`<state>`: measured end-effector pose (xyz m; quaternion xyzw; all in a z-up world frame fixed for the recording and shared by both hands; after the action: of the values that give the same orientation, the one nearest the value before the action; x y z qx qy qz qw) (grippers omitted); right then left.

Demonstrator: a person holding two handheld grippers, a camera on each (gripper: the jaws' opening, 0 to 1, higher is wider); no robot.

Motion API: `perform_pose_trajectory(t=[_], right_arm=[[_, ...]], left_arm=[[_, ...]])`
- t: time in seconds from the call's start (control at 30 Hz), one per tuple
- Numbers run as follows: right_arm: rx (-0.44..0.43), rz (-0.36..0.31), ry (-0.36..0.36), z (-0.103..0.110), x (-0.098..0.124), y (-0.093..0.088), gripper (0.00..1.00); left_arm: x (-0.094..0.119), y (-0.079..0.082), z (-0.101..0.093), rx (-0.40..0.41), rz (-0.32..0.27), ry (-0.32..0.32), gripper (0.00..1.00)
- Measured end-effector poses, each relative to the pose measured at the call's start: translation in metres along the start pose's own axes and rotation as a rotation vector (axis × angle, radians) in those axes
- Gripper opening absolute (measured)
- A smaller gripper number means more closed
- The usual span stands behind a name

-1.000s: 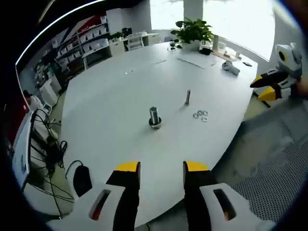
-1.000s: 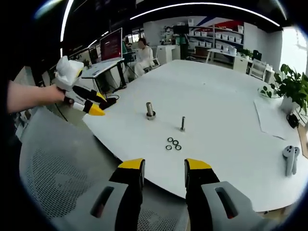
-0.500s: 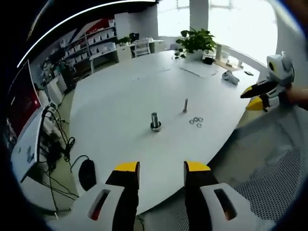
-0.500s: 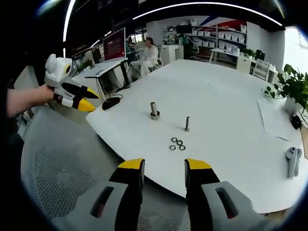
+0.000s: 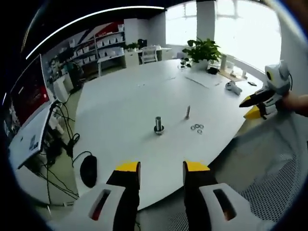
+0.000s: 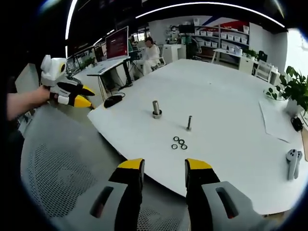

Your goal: Place the washer onto the threaded stud by aligning its center hole with the stud, sliding it down to the base, and recovering from edge contact or off-axis alignment until the washer reaches the visible bottom stop.

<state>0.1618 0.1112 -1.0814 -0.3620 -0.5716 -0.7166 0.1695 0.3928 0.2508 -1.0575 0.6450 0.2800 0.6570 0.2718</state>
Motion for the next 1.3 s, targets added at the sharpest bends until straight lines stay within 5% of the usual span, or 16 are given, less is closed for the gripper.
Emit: perform_pose_trajectory(t=[0.4, 1.3], right_arm=[[-0.015, 0.004, -0.005, -0.002, -0.002, -0.001, 0.36], [-0.005, 0.032, 0.004, 0.003, -0.004, -0.003, 0.36]], left_arm=[[0.002, 0.005, -0.009, -0.05, -0.058, -0.022, 0.33], [-0.003, 0.0, -0.015, -0.06, -0.054, -0.044, 0.31]])
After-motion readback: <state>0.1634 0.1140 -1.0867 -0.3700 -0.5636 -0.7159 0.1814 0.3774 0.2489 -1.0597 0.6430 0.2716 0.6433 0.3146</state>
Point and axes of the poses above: the point that each gripper's makers call its tool centre point, and the gripper's own axes: x roughly backward along the fingers, z roughly to its left, y roughly out of its top, the point moved 2 cm from there along x, roughly backward along the fingers, and after that the axes turned 3 degrees about z, right-handed, at the moved point
